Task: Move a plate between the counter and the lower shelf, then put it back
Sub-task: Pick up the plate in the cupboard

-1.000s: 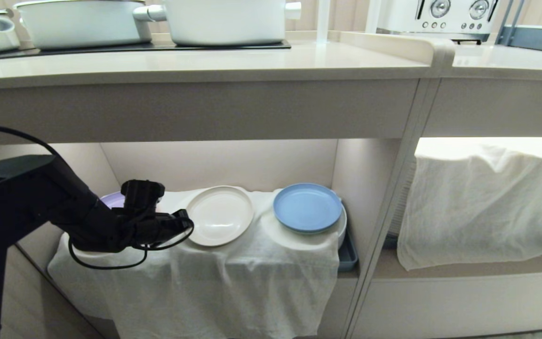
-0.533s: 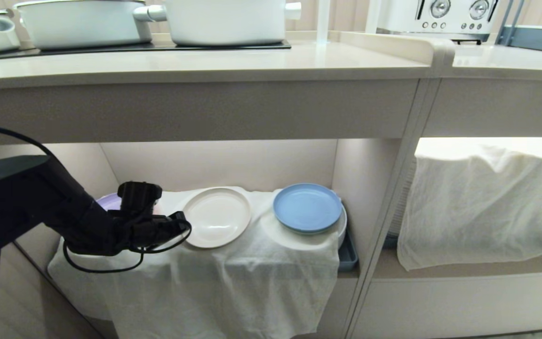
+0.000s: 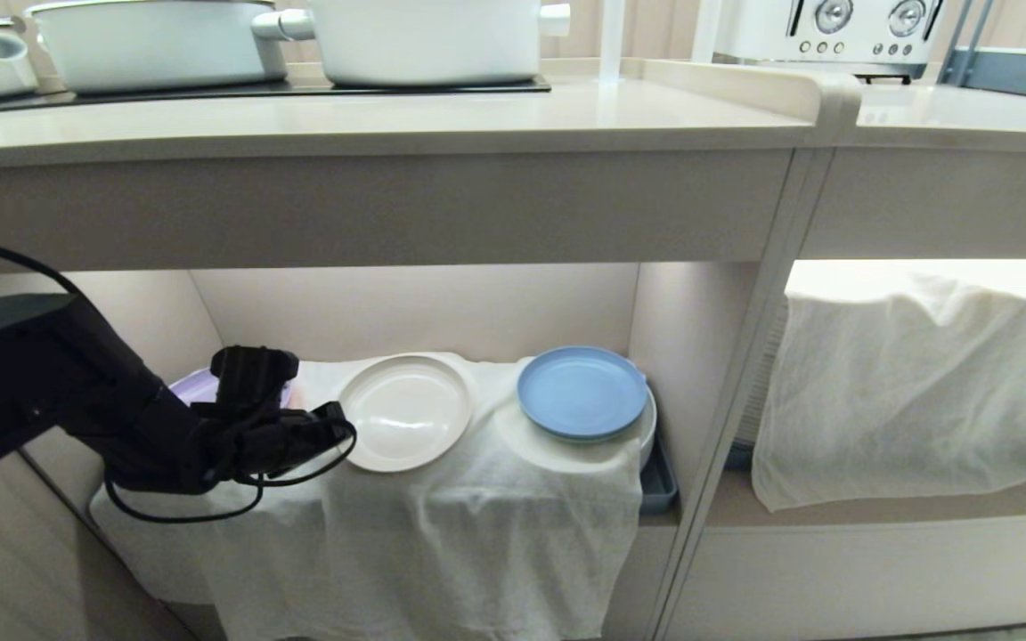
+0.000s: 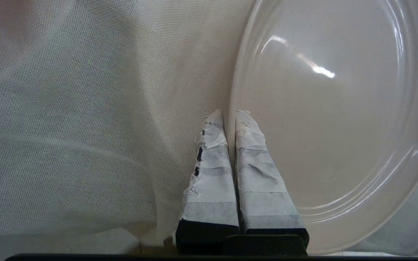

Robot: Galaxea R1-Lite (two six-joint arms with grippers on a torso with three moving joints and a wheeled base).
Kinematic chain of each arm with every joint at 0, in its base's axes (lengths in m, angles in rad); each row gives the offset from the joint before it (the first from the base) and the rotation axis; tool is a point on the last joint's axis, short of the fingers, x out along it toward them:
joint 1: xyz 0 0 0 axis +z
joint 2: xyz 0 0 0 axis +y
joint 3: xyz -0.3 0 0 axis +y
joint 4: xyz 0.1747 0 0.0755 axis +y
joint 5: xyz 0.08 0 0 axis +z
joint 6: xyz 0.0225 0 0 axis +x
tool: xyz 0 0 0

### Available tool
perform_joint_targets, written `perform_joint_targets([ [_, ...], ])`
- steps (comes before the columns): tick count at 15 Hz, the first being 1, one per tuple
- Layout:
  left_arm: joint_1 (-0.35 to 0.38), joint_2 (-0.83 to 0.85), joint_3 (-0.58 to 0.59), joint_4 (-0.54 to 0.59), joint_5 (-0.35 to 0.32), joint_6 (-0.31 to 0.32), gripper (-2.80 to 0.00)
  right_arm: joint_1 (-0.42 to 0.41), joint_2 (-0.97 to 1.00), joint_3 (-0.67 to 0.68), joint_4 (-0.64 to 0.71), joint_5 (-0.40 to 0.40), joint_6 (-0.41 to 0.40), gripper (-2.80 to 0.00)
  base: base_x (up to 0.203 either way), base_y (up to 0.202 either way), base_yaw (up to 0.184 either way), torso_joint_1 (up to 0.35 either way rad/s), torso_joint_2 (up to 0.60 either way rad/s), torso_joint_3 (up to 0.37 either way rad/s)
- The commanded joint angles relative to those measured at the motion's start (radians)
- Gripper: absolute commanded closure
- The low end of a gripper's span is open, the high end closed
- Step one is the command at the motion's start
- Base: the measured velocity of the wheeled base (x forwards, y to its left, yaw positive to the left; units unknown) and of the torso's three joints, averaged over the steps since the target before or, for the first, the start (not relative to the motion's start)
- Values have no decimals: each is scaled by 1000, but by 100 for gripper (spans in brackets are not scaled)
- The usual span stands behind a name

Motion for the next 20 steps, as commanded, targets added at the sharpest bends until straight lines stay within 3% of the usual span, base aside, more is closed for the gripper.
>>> perform_joint_targets([
  [1,-2,-19,24,-6,0,-3,0,0,1,0,0,-1,1,0,0,0,0,0,0,0],
  [20,-2,-216,351,-136,17,-3,0,0,1,0,0,-1,1,0,0,0,0,0,0,0],
])
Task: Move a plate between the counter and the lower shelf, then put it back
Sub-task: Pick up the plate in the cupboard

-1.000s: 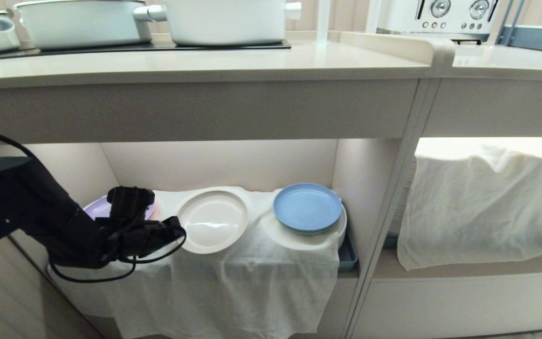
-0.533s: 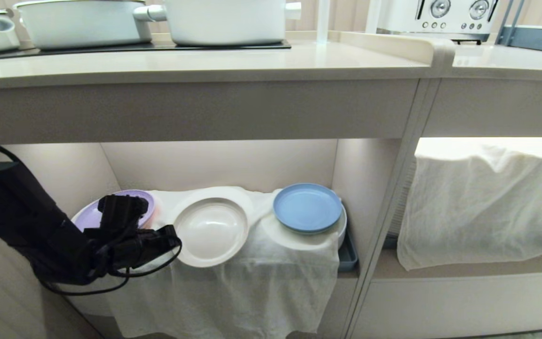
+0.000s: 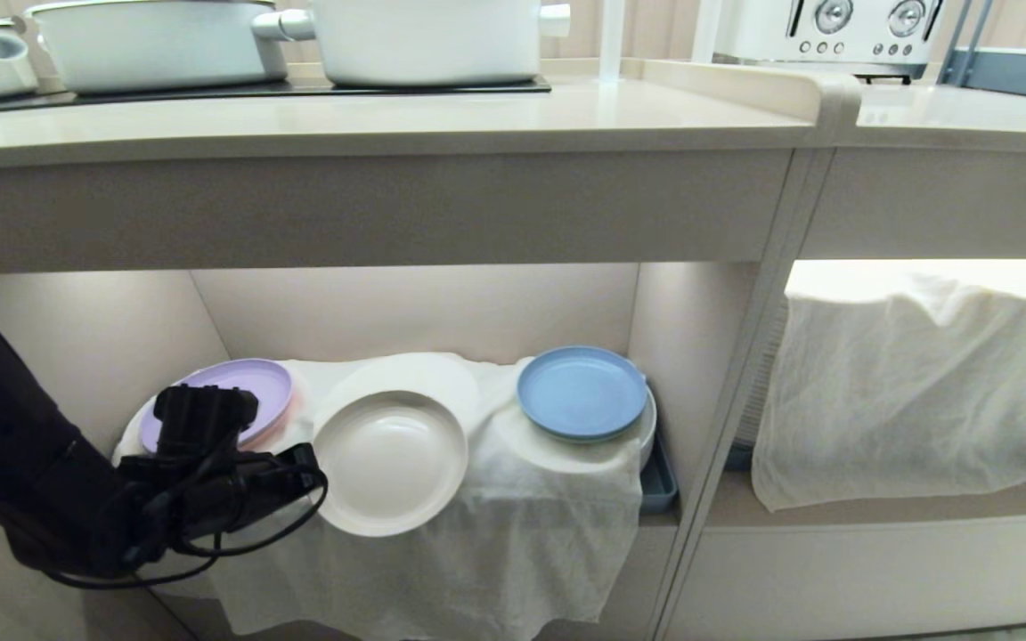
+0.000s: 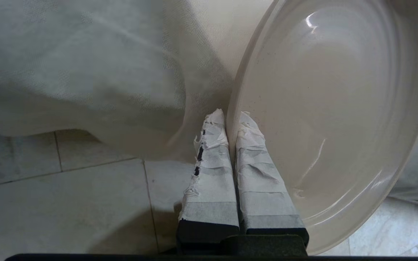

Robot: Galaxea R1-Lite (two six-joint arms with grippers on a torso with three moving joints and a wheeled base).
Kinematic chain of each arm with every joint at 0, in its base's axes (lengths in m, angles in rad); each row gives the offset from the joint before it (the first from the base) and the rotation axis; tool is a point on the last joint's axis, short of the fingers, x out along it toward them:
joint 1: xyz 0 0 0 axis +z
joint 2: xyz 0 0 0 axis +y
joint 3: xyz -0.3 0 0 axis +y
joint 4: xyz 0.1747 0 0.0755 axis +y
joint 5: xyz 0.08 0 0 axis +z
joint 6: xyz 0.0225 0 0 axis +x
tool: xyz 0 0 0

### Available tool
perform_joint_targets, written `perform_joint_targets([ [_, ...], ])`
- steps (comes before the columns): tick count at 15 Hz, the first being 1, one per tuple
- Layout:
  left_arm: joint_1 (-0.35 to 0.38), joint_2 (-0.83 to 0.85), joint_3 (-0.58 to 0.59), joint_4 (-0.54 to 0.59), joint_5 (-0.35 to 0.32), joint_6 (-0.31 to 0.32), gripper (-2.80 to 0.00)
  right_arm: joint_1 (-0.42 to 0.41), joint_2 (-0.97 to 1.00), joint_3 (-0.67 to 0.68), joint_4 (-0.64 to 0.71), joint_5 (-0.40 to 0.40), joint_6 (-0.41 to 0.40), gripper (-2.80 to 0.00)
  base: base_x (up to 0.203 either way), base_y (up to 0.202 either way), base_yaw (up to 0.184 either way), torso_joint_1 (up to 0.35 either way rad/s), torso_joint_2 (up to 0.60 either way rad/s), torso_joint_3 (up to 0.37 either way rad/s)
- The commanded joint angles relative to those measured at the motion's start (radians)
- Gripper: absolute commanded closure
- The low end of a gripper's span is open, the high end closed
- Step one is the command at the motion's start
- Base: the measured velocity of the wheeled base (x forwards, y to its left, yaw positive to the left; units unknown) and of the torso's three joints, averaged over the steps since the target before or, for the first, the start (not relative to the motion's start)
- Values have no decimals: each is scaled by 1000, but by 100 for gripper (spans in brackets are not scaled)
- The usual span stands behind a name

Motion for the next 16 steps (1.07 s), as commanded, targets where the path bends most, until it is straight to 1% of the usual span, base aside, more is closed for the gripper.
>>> perform_joint_targets([
  [1,1,-34,25,-5,6,-5,0,0,1,0,0,0,0,0,0,0,0,0,0,0],
  [4,4,-60,67,-12,7,-9,0,0,1,0,0,0,0,0,0,0,0,0,0,0],
  [7,4,-69,106,-58,7,-29,0,0,1,0,-2,0,0,0,0,0,0,0,0,0],
  [12,5,-98,128,-57,7,-50,0,0,1,0,0,0,0,0,0,0,0,0,0,0],
  [16,4,-123,193,-62,6,-50,0,2,1,0,-1,0,0,0,0,0,0,0,0,0],
])
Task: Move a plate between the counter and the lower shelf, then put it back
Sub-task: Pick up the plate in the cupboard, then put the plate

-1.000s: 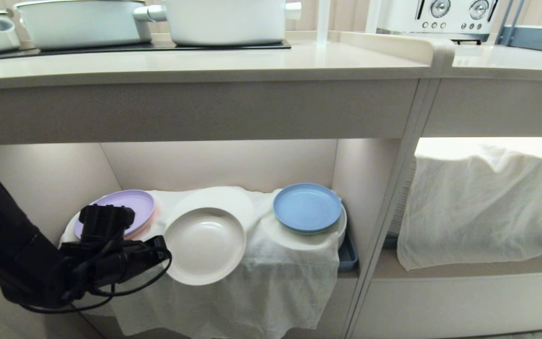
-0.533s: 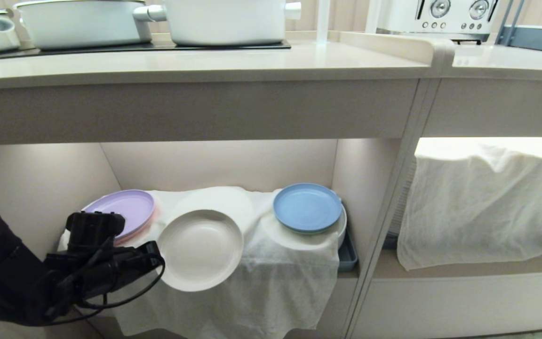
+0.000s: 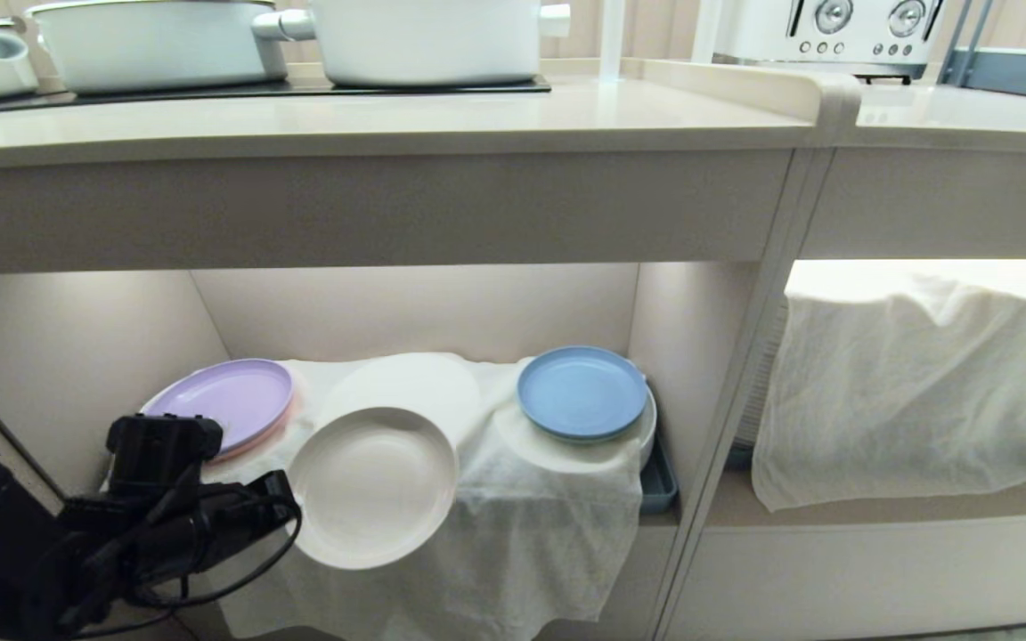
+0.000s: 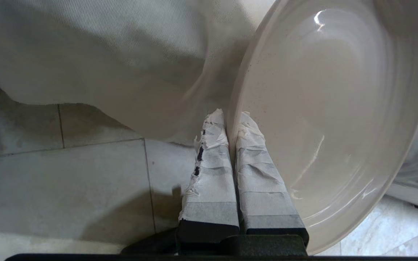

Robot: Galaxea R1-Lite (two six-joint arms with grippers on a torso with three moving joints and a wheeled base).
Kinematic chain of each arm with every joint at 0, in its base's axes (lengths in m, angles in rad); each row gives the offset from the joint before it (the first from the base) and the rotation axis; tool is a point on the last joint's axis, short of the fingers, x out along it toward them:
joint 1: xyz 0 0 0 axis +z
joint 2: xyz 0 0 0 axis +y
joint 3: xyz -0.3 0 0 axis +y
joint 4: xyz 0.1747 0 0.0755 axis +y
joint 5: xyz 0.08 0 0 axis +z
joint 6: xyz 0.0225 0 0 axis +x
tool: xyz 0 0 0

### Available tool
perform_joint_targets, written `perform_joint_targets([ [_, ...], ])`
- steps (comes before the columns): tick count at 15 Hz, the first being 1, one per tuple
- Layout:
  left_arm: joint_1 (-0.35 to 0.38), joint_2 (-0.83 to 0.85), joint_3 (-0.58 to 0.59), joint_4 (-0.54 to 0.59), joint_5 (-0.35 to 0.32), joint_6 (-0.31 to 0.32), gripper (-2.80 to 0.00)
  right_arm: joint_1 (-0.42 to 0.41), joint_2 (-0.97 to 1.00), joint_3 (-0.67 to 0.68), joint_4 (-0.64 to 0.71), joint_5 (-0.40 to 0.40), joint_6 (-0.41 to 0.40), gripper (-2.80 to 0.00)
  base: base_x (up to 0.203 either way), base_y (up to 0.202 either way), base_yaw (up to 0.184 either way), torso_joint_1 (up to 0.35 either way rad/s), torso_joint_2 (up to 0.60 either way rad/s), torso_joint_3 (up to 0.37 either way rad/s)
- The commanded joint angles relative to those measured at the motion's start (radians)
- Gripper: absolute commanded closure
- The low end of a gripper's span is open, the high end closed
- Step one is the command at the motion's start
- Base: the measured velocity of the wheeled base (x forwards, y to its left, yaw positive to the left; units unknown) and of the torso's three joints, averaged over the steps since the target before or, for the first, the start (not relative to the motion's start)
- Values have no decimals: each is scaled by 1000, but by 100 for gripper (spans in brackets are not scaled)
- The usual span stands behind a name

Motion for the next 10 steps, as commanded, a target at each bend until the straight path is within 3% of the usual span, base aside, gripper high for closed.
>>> perform_joint_targets([
  [1,0,-22,33,-6,0,-5,0,0,1,0,-1,0,1,0,0,0,0,0,0,0],
  [10,-4,-141,186,-5,-6,-7,0,0,1,0,-1,0,1,0,0,0,0,0,0,0],
])
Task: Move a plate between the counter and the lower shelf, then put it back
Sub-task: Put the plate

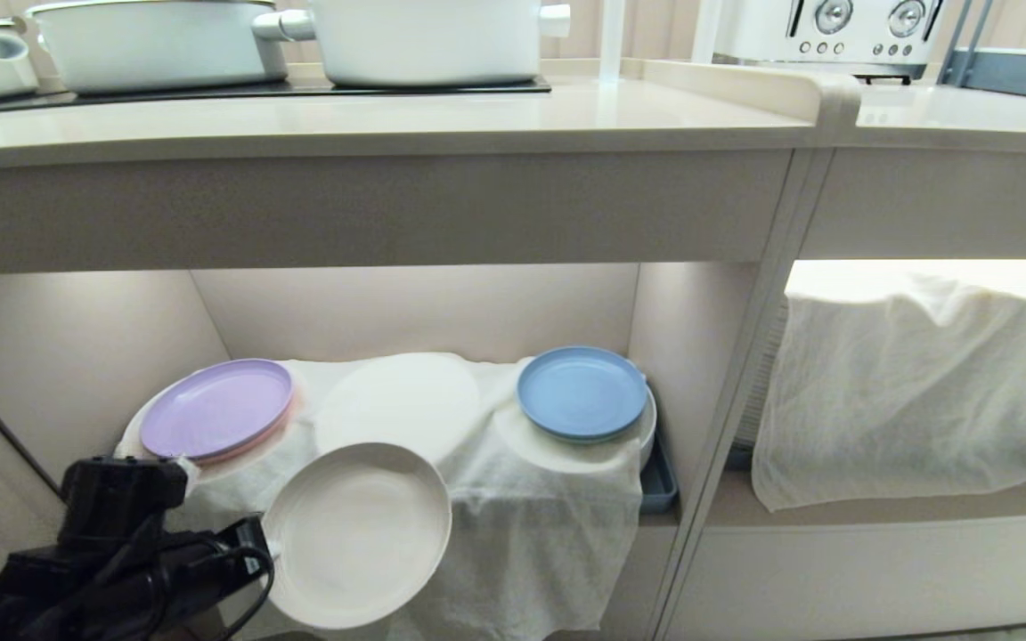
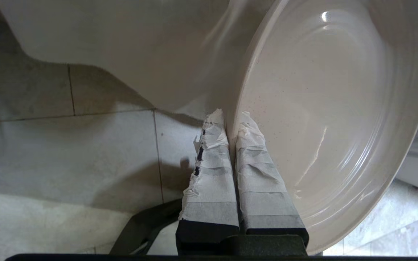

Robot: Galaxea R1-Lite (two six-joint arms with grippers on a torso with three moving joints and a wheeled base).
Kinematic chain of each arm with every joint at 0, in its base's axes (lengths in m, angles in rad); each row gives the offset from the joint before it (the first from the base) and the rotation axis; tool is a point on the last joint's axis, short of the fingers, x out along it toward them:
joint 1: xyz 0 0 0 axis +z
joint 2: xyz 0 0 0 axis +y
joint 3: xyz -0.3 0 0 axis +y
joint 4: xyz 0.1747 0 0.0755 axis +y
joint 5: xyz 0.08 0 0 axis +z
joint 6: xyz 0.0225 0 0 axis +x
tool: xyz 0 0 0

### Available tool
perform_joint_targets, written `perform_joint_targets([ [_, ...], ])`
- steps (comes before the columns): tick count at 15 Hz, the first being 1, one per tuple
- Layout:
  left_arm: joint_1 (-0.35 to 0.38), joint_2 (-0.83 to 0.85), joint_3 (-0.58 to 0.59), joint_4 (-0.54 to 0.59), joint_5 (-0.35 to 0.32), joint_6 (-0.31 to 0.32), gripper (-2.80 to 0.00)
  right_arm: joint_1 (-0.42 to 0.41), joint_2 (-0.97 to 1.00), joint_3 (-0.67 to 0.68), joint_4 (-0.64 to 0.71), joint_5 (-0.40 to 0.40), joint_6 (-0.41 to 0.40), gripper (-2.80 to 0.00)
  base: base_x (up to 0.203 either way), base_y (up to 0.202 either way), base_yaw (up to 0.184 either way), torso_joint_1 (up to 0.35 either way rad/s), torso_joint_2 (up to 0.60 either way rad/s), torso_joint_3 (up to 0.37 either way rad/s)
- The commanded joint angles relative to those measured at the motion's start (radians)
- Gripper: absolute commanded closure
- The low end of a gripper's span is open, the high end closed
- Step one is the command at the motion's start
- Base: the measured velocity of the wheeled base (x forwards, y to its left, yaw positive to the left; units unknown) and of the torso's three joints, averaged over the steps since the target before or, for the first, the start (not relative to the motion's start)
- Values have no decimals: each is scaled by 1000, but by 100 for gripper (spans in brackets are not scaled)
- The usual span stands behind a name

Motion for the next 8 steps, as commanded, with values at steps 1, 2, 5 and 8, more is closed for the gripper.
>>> perform_joint_targets([
  [1,-2,-47,39,-4,-3,-4,0,0,1,0,-1,-1,0,0,0,0,0,0,0,0],
  [2,-2,-65,63,-4,-6,-5,0,0,1,0,0,-1,0,0,0,0,0,0,0,0],
  [5,-3,-122,127,-1,-19,-6,0,0,1,0,-2,-1,0,0,0,0,0,0,0,0],
  [8,-17,-173,185,9,-39,-7,0,0,1,0,0,-1,0,0,0,0,0,0,0,0],
])
